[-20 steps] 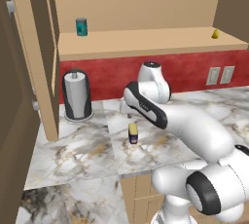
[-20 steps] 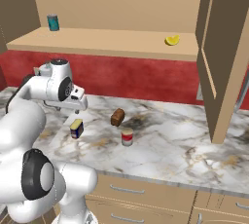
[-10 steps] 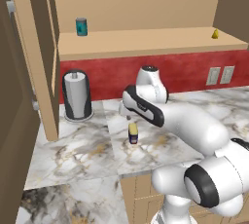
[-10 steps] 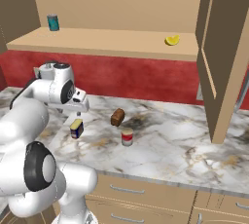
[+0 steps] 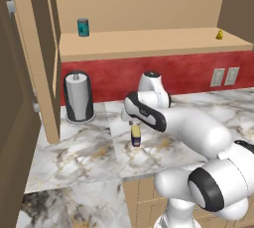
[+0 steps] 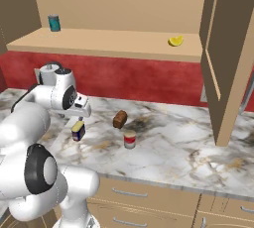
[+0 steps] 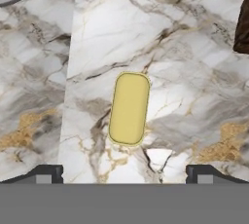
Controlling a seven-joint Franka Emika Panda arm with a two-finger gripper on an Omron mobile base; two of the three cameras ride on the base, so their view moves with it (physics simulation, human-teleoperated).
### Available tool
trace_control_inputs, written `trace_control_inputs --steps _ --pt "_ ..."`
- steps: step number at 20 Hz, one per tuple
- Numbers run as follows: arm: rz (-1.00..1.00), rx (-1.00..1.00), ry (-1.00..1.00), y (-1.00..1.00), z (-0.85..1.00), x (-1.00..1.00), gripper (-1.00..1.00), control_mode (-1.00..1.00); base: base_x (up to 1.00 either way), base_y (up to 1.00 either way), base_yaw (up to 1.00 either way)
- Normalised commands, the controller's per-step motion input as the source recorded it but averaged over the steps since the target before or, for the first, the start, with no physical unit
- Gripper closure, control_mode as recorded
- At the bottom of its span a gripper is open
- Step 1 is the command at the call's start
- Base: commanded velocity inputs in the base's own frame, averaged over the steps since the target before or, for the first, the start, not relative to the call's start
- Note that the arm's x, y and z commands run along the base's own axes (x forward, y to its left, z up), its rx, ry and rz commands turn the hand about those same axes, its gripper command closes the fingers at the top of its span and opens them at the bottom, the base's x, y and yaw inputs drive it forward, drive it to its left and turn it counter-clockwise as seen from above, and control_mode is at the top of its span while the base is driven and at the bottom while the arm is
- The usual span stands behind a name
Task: Pick the cans from the counter and place them in their designated side in the cabinet.
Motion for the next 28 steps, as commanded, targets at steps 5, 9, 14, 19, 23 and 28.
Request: trace_control_inputs --steps 5,9,14,19,23,28 --pt "0.00 0.00 0.00 0.00 -0.17 0.00 -1.00 -1.00 0.00 0.00 0.00" --pt "0.00 0.00 0.00 0.00 -0.22 0.07 -1.00 -1.00 0.00 0.00 0.00" --pt "0.00 0.00 0.00 0.00 -0.24 0.16 -1.00 -1.00 0.00 0.00 0.00" --pt "0.00 0.00 0.00 0.02 -0.21 0.06 -1.00 -1.00 0.00 0.00 0.00" --pt "0.00 0.00 0.00 0.02 -0.19 0.00 -1.00 -1.00 0.00 0.00 0.00" --pt "0.00 0.00 0.00 0.01 -0.19 0.00 -1.00 -1.00 0.00 0.00 0.00"
